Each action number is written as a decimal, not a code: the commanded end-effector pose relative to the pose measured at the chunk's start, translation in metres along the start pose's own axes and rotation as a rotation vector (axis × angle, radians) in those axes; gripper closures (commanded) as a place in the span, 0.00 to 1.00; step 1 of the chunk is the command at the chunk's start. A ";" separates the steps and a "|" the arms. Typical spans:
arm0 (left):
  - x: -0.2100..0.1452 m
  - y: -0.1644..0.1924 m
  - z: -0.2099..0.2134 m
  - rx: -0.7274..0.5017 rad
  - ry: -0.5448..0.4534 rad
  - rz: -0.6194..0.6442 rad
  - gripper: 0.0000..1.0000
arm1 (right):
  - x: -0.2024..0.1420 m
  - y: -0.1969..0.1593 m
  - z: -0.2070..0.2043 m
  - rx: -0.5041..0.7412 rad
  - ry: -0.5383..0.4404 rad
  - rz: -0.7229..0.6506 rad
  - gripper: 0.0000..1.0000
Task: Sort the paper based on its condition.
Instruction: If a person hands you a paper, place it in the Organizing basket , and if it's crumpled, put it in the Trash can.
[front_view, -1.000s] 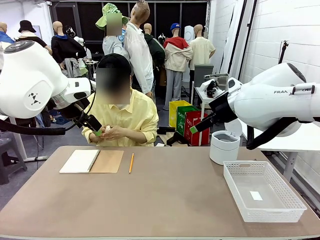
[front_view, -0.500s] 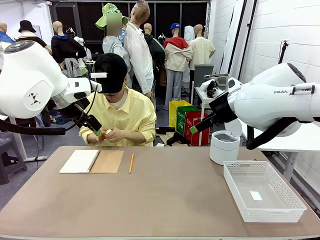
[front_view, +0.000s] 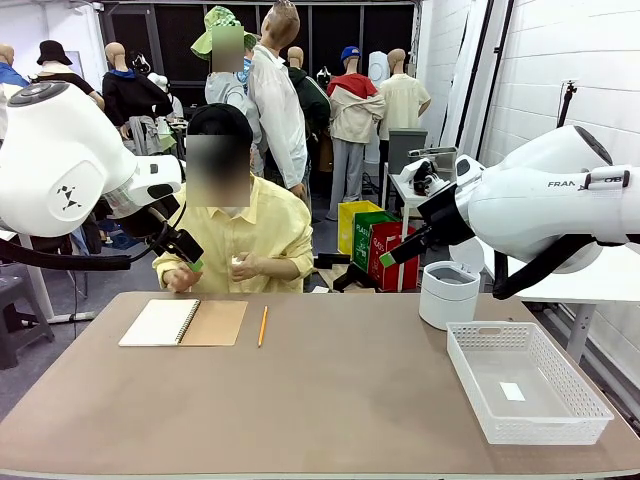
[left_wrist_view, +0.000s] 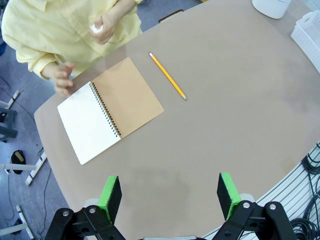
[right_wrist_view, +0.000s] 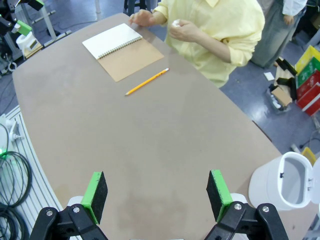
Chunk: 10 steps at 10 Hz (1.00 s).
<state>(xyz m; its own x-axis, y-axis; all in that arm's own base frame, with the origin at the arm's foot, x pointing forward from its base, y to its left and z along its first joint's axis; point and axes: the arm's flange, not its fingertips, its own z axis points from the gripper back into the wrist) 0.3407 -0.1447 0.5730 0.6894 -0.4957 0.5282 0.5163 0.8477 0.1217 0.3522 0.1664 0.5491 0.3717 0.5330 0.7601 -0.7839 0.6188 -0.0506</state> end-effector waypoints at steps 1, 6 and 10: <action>-0.001 0.001 -0.002 0.001 -0.011 -0.008 0.00 | -0.001 0.000 0.000 0.007 0.002 -0.004 0.00; -0.001 0.001 -0.002 0.001 -0.011 -0.008 0.00 | -0.001 0.000 0.000 0.007 0.002 -0.004 0.00; -0.001 0.001 -0.002 0.001 -0.011 -0.008 0.00 | -0.001 0.000 0.000 0.007 0.002 -0.004 0.00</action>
<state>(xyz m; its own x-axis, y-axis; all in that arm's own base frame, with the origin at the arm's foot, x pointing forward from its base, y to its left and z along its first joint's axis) 0.3407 -0.1447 0.5730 0.6894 -0.4957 0.5282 0.5163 0.8477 0.1216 0.3522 0.1664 0.5491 0.3717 0.5330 0.7601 -0.7839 0.6188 -0.0506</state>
